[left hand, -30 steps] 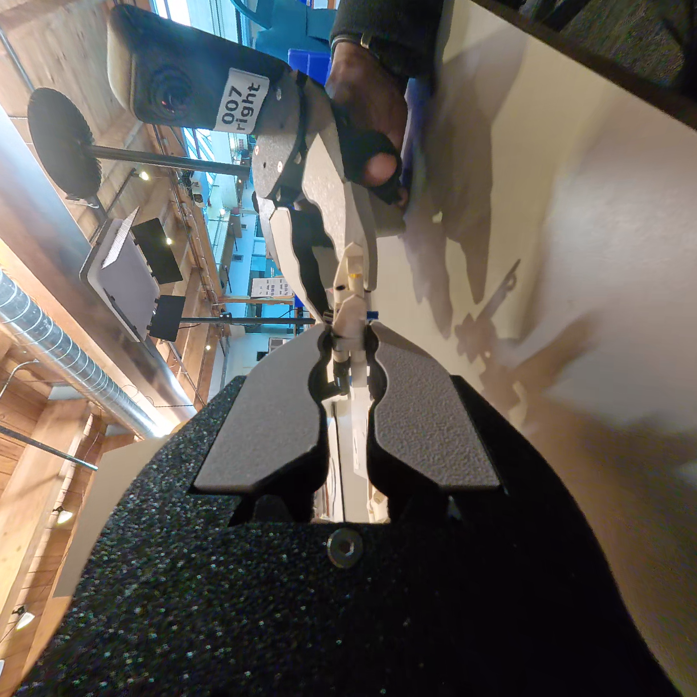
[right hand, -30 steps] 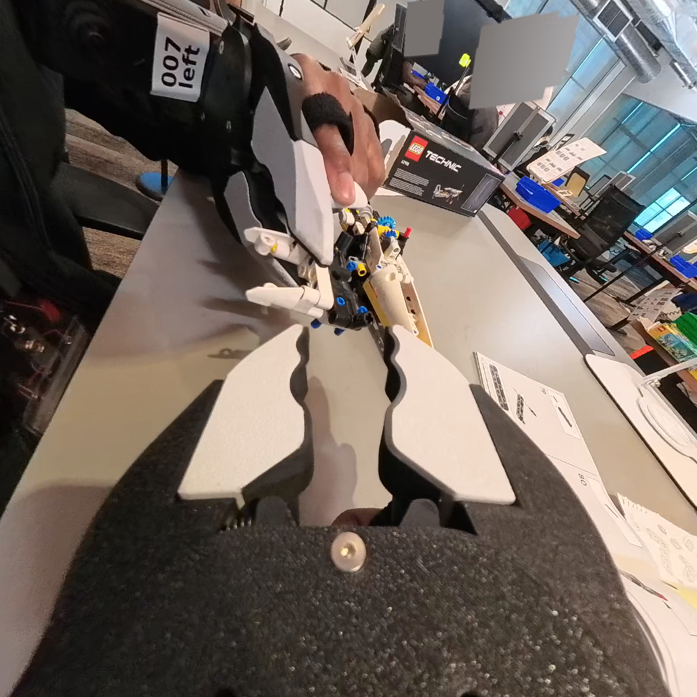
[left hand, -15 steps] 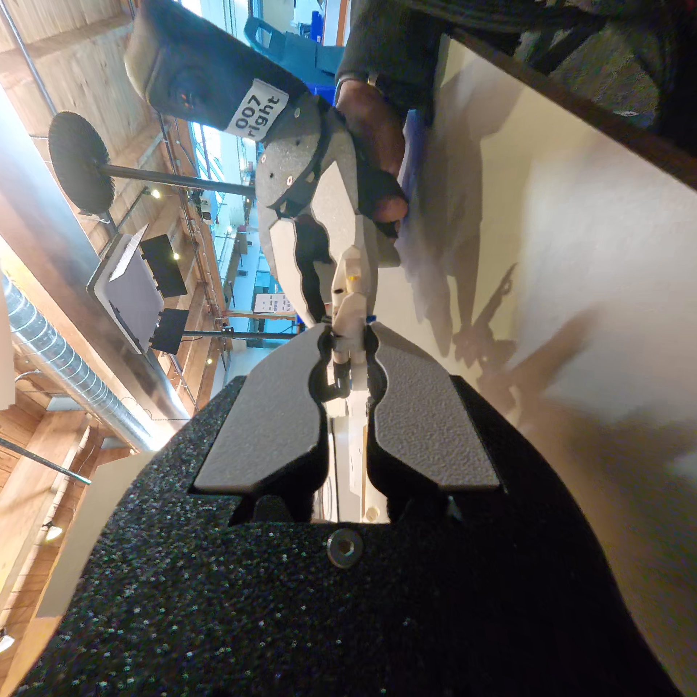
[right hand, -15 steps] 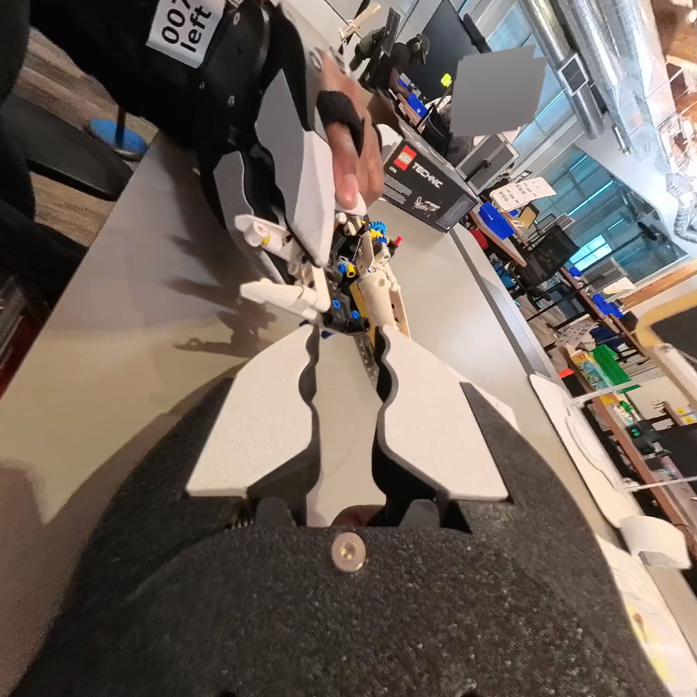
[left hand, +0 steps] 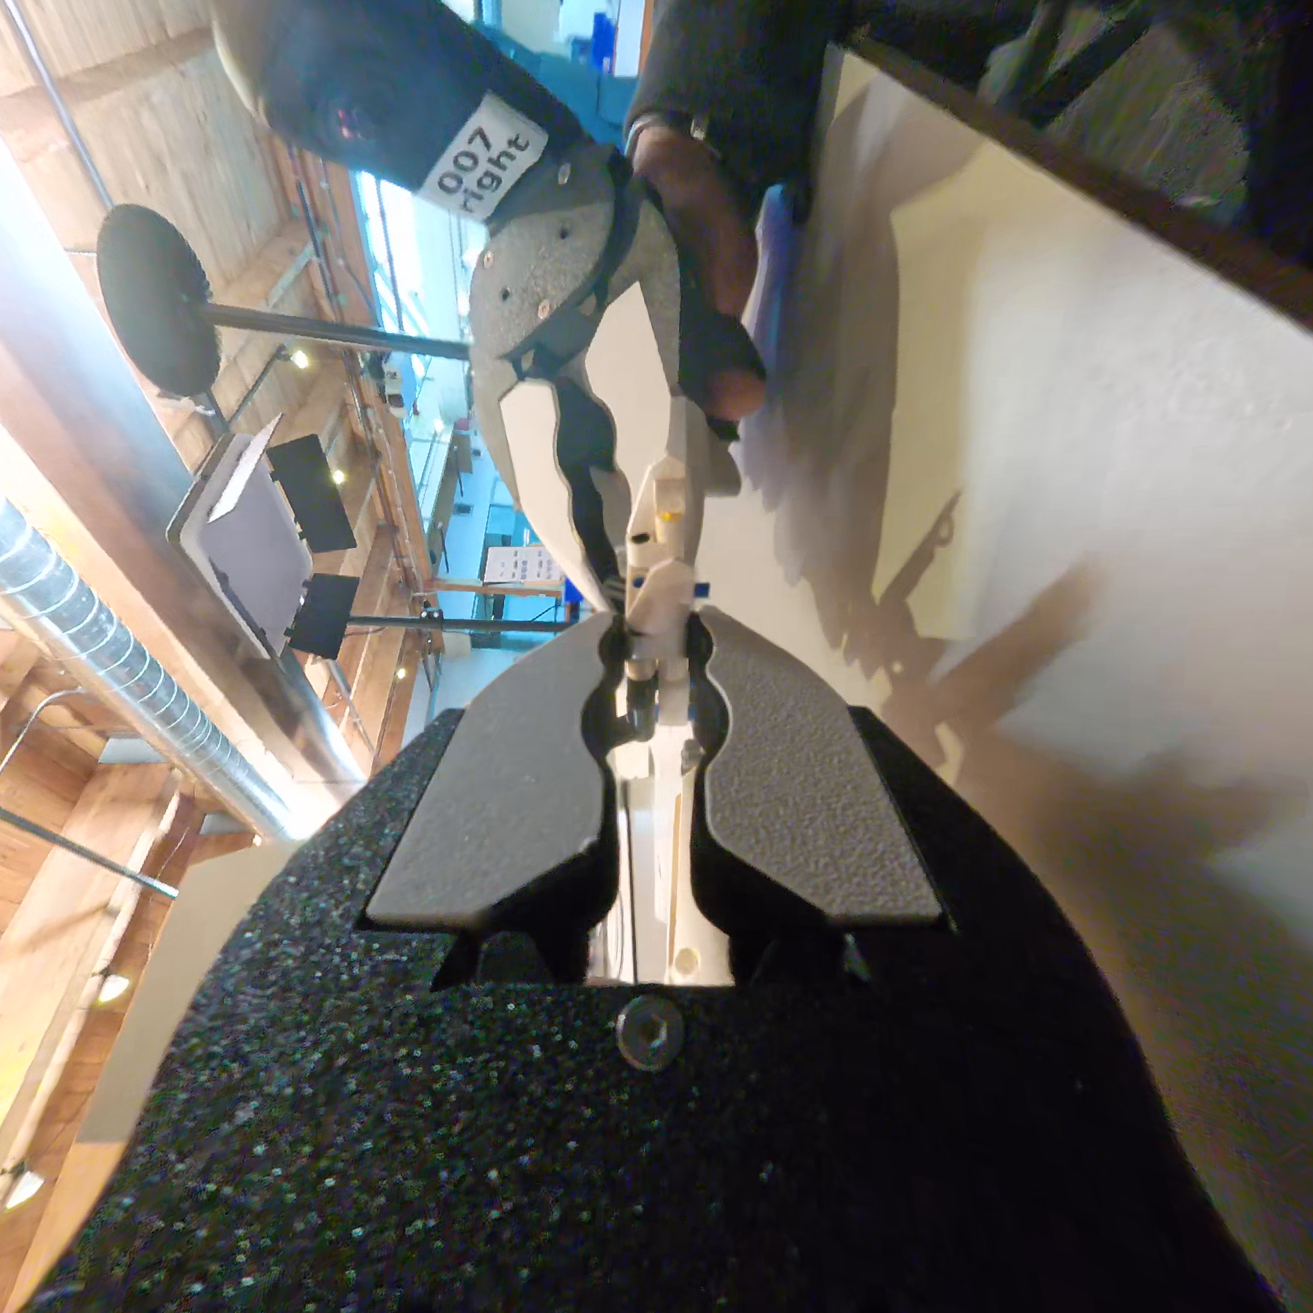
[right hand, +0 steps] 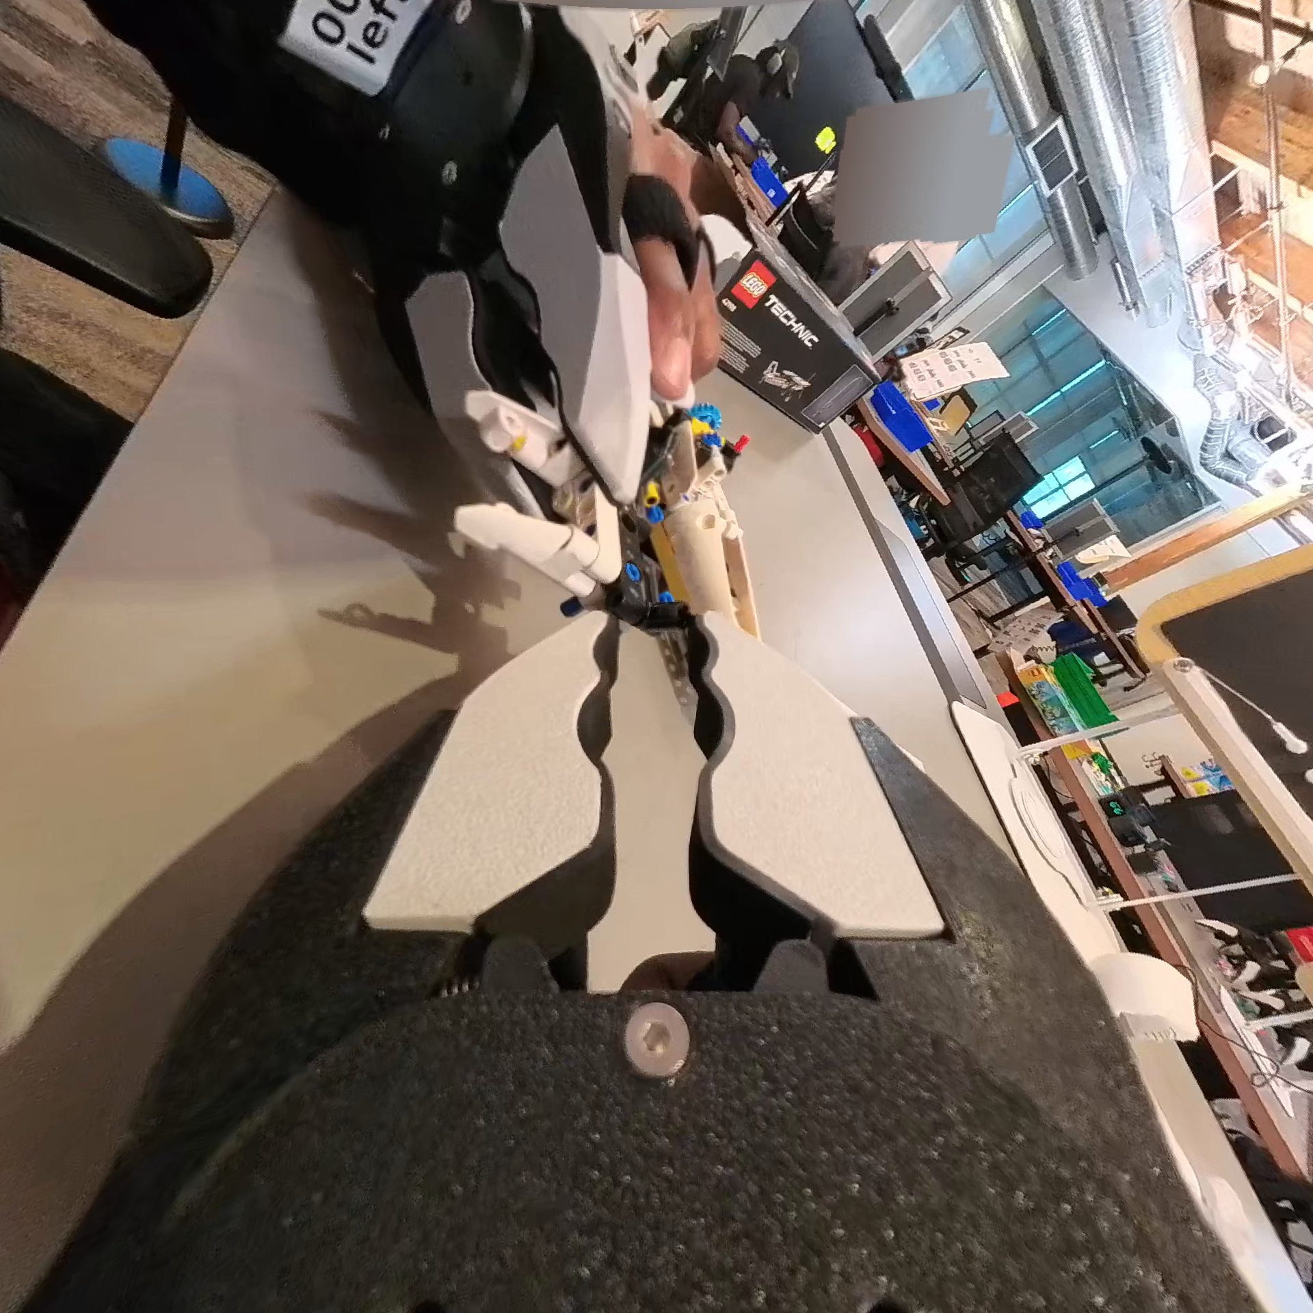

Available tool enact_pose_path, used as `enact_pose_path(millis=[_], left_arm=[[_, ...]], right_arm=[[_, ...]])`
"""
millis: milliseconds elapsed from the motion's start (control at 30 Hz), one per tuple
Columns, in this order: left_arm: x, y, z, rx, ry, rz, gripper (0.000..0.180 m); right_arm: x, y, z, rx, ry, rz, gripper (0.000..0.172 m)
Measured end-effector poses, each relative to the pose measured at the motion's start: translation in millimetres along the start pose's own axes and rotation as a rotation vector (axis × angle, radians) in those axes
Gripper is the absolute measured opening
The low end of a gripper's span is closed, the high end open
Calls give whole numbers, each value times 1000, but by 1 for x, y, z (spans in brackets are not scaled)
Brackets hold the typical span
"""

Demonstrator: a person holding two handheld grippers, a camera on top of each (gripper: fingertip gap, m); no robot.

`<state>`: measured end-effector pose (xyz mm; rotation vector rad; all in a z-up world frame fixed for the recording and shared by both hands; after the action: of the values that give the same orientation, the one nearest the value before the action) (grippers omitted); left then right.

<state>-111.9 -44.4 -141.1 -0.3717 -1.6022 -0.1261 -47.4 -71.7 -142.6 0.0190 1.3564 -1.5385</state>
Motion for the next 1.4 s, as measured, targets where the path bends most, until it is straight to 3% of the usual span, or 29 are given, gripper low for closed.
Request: enact_pose_path(millis=[167, 300, 433, 600, 867, 1033, 1400], left_arm=[[0, 17, -3, 116, -40, 39, 19], [5, 23, -5, 177, -55, 160, 19], [24, 33, -4, 262, -118, 496, 18], [49, 40, 1, 268, -161, 918, 18], [44, 17, -4, 124, 7, 1437, 18], [39, 12, -1, 47, 42, 1469, 19], [34, 15, -3, 78, 78, 1434, 18]], right_arm=[[-4, -6, 3, -57, 12, -43, 16], [-8, -7, 4, -69, 42, -71, 16], [-13, -2, 5, -58, 57, -140, 25], [-23, -11, 10, -170, 54, -261, 29], [-26, -31, 12, -352, -17, -465, 29], [-27, -37, 14, -415, -38, -542, 26], [-24, -33, 15, -410, -38, -582, 21]])
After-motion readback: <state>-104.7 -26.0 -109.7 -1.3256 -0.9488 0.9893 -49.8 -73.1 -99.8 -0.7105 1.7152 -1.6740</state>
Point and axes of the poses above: each gripper's, where its closed fingertips meet, z back along the fingers, y out of its underside, x = y × z across the jaws, the point moved 3 cm from there along z, back along the fingers, and after that the axes turned 12 degrees about -y, right-handed, at the moved point
